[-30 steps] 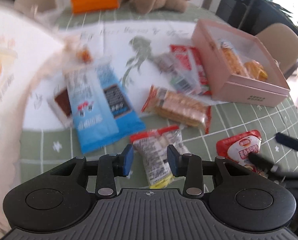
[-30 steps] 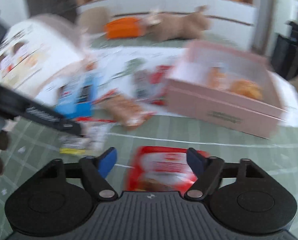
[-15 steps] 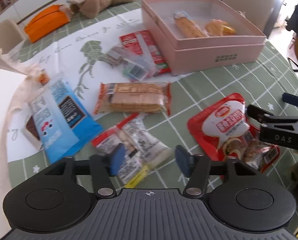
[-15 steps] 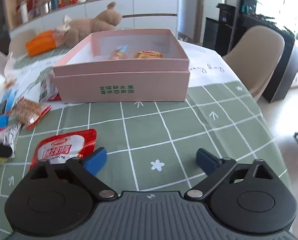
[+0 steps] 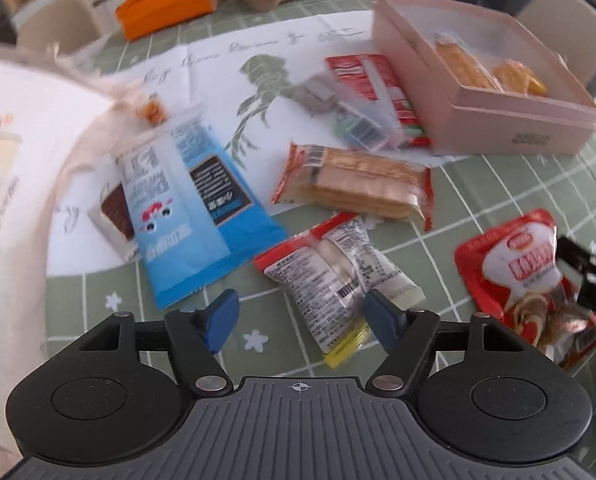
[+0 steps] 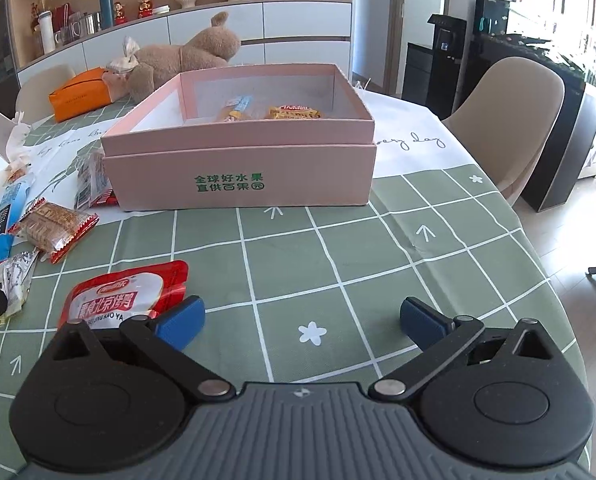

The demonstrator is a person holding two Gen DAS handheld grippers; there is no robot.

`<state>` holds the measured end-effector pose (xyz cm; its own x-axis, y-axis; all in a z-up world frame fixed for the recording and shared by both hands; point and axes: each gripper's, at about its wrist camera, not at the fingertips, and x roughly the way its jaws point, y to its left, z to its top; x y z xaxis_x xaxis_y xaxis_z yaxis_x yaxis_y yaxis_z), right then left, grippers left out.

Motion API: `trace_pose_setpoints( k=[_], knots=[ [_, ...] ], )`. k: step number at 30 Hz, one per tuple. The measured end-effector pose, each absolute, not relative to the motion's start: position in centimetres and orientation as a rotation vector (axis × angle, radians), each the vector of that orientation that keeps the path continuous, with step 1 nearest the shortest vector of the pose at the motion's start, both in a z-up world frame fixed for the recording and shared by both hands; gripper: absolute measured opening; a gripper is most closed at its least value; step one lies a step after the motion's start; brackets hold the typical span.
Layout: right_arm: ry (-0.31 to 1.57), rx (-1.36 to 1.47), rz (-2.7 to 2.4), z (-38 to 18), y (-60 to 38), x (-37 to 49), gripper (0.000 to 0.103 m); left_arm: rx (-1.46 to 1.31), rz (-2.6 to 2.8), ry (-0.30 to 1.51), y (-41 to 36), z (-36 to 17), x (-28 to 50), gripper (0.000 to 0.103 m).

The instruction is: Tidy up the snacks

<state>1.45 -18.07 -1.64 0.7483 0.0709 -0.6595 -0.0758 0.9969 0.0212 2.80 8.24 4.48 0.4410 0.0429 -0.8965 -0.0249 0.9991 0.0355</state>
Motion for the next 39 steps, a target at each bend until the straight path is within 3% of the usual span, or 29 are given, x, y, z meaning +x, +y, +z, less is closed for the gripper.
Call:
trace_pose_setpoints(
  k=[5, 8, 9, 10, 15, 24, 36, 39],
  knots=[
    [0.723, -0.008, 0.080, -1.6, -18.1, 1.4, 0.103, -0.114, 0.033, 1.129, 9.7, 4.3, 3.5, 0.074],
    [0.735, -0.010, 0.088, -1.5, -18.2, 1.5, 0.103, -0.132, -0.007, 1.104, 9.3, 4.4, 3.4, 0.058],
    [0.753, -0.012, 0.095, -1.4, -18.1, 1.6, 0.103, -0.145, -0.022, 1.097, 9.2, 4.5, 3.3, 0.043],
    [0.775, -0.016, 0.101, -1.2, -18.1, 1.8, 0.103, -0.170, -0.041, 1.093, 9.4, 4.5, 3.2, 0.041],
    [0.909, -0.053, 0.178, -0.2, -17.7, 2.8, 0.103, -0.224, -0.065, 1.073, 10.0, 4.4, 2.9, 0.038],
    [0.987, 0.151, 0.331, 1.3, -15.0, 1.7, 0.099, -0.159, -0.082, 1.096, 10.8, 4.7, 1.6, 0.037],
    [0.983, -0.136, 0.300, 0.4, -7.4, 1.5, 0.103, -0.209, -0.023, 1.103, 11.5, 5.8, 1.8, 0.038],
    [1.002, -0.147, 0.302, 0.5, -7.3, 1.7, 0.103, -0.144, -0.006, 1.130, 10.1, 5.1, 2.4, 0.044]
  ],
)
